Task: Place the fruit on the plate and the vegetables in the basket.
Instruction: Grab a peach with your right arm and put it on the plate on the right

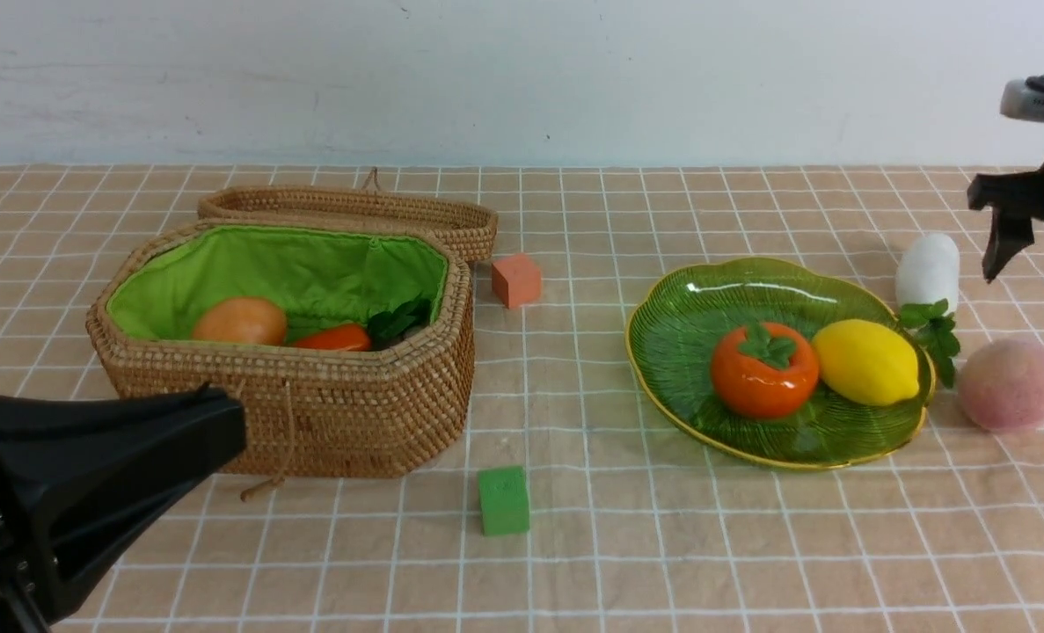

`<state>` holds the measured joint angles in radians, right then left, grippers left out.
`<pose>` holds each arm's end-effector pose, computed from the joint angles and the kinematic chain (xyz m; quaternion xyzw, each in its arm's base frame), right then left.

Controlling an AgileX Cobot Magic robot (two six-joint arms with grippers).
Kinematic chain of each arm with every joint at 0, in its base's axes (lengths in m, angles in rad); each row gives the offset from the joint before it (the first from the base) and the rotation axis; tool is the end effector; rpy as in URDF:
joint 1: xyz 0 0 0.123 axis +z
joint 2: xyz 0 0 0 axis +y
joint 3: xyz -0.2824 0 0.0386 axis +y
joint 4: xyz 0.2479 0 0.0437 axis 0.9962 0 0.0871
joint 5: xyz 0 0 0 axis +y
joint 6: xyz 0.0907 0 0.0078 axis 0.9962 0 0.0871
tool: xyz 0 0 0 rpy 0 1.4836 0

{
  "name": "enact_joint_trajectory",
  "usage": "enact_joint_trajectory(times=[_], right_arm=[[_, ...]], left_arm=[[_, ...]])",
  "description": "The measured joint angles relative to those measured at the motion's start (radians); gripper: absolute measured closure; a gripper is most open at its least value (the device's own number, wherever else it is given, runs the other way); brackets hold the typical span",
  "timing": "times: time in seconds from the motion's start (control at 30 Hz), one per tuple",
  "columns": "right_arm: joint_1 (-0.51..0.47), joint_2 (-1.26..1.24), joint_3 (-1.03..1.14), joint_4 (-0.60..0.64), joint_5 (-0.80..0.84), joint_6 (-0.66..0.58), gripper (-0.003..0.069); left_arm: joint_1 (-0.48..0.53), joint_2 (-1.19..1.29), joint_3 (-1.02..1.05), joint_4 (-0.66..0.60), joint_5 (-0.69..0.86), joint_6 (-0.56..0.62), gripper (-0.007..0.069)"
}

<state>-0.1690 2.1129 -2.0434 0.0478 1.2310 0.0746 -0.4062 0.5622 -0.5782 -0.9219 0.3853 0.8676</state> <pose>0.4550 -0.0735 0.2861 0.1233 0.9760 0.0152 0.1787 0.0947 -0.0705 0.3419 0.2416 0.7119 -0.2481 0.6109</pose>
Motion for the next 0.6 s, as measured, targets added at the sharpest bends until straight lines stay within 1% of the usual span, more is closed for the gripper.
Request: enact_joint_trajectory(times=[0.1, 0.23, 0.27, 0.37, 0.5, 0.6], right_arm=[[0.000, -0.065, 0.081, -0.008, 0.001, 0.038, 0.0068], [0.000, -0.091, 0.187, -0.009, 0.000, 0.056, 0.0062], [0.000, -0.090, 0.242, -0.008, -0.027, 0.058, 0.0062], [0.000, -0.087, 0.315, -0.007, -0.119, 0.058, 0.0062], [0.000, -0.081, 0.354, -0.005, -0.201, 0.033, 0.0062], [0.000, -0.065, 0.357, -0.004, -0.217, -0.002, 0.0062]], left_arm=[[0.000, 0.000, 0.000, 0.000, 0.000, 0.000, 0.0627], [0.000, 0.000, 0.000, 0.000, 0.000, 0.000, 0.0627], [0.000, 0.000, 0.000, 0.000, 0.000, 0.000, 0.0627], [0.000, 0.000, 0.000, 0.000, 0.005, 0.000, 0.0627], [0.000, 0.000, 0.000, 0.000, 0.007, 0.000, 0.0625], [0.000, 0.000, 0.000, 0.000, 0.008, 0.000, 0.0624]])
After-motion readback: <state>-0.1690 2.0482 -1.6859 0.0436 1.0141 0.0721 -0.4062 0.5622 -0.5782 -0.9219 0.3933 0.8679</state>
